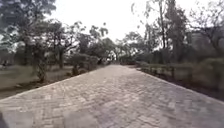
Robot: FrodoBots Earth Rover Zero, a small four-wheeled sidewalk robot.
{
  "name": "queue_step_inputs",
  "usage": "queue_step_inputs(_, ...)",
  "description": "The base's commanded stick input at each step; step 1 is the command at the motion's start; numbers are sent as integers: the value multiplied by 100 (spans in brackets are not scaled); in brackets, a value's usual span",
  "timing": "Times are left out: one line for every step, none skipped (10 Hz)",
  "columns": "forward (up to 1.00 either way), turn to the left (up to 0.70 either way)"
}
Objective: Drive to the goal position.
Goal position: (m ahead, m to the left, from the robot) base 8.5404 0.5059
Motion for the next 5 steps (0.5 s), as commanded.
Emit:
queue_step_inputs(85, 0)
queue_step_inputs(85, 0)
queue_step_inputs(85, 0)
queue_step_inputs(85, 0)
queue_step_inputs(85, 0)
